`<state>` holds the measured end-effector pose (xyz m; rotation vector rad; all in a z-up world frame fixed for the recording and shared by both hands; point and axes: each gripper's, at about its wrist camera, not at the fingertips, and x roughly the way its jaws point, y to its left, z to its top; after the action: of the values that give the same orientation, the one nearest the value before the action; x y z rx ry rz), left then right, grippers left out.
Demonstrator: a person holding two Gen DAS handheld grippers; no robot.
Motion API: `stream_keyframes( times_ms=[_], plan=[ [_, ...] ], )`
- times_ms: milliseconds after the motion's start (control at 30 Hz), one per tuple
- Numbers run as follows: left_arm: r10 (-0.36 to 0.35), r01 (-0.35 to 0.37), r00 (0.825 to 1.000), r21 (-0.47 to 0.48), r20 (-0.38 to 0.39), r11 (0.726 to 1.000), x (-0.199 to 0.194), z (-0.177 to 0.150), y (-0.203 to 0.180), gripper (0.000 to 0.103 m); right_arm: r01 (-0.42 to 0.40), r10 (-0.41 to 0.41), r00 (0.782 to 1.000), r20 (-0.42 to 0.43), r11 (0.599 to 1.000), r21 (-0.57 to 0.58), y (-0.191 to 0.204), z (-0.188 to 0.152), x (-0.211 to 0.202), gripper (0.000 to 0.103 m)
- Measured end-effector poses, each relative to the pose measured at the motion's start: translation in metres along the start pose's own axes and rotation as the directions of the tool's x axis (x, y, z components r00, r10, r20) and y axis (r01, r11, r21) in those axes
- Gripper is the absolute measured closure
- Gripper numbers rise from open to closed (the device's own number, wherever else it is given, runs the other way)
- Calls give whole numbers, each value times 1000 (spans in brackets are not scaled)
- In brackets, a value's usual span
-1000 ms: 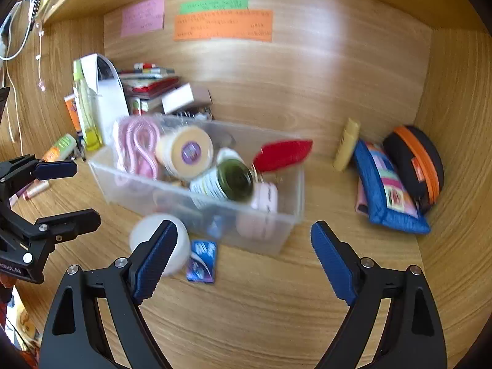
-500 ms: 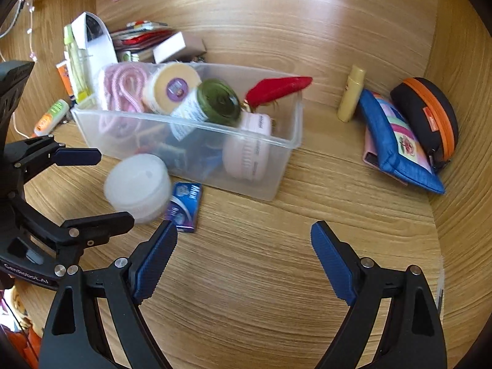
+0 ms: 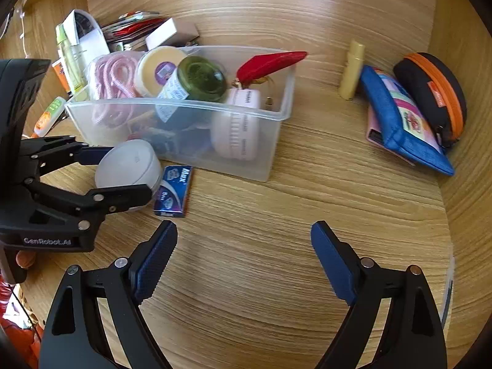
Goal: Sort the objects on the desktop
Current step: 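Grasp the white round container with the left gripper while the right gripper grasps the blue Max box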
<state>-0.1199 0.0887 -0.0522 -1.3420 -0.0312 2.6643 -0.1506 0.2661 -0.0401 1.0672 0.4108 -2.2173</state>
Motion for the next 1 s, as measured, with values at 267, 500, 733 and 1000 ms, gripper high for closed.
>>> stream_keyframes(
  times_ms=[267, 500, 733, 1000],
  plan=[
    [-10, 13, 999, -68, 32, 998, -13, -9, 17, 37, -40, 40, 999, -12, 998, -45, 22, 9, 10, 16],
    [23, -14, 996, -102, 82, 995, -30, -21, 32, 38, -60, 58, 998, -33, 996, -67, 35, 23, 26, 33],
    [31, -20, 994, -110, 104, 994, -36, -23, 36, 38, -62, 59, 998, -34, 994, -94, 45, 25, 32, 60],
    [41, -31, 993, -90, 111, 995, -36, -22, 32, 38, -72, 70, 997, -16, 987, -144, 57, 23, 29, 78]
  ],
)
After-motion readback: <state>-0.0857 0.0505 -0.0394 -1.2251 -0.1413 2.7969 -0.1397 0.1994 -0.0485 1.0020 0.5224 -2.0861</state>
